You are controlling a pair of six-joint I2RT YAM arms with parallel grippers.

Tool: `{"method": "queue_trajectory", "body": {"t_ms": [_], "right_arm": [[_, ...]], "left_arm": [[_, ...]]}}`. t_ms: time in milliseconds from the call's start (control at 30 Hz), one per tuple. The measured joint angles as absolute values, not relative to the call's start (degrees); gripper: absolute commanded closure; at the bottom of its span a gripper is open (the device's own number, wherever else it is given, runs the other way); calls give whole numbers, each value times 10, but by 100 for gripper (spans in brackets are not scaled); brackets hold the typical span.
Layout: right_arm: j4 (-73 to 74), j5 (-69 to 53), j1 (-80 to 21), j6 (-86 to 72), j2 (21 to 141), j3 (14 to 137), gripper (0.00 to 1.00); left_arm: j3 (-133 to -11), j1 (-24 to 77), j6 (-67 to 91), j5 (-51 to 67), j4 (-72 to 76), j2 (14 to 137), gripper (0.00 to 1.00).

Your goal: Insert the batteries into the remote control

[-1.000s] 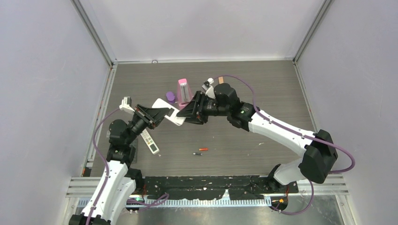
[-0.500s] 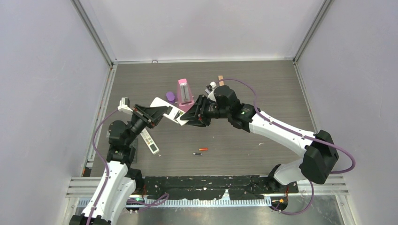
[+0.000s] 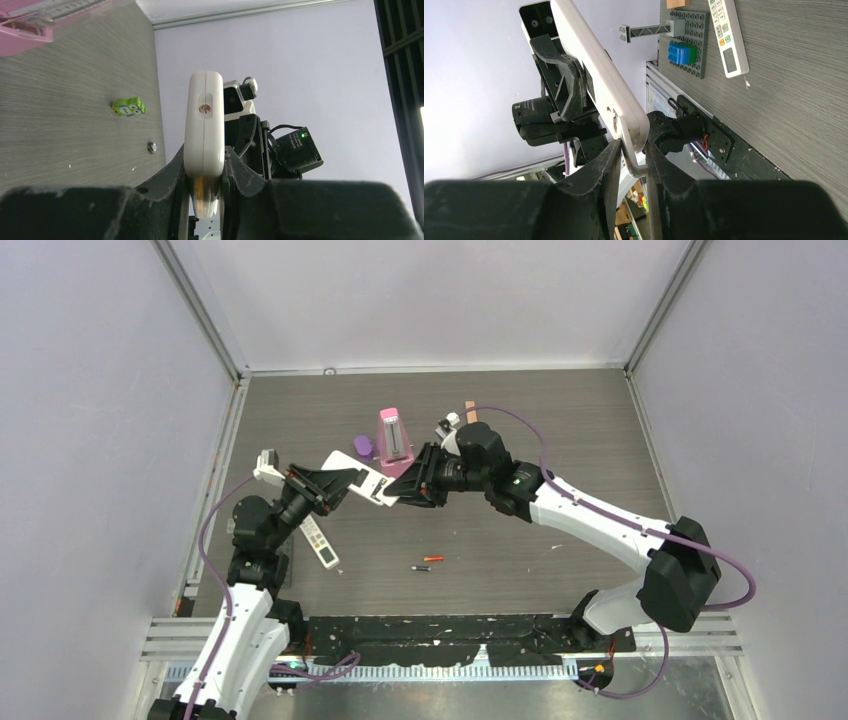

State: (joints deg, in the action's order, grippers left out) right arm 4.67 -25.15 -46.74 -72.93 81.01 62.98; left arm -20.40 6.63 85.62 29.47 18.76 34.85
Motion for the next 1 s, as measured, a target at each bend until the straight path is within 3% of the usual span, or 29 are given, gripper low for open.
{"method": "queue_trajectory", "body": {"t_ms": [1000], "right_arm": [[-134, -316, -457, -728, 821, 576, 73]], "left_arm": [[-181, 59, 1016, 296, 238, 368, 100]]}}
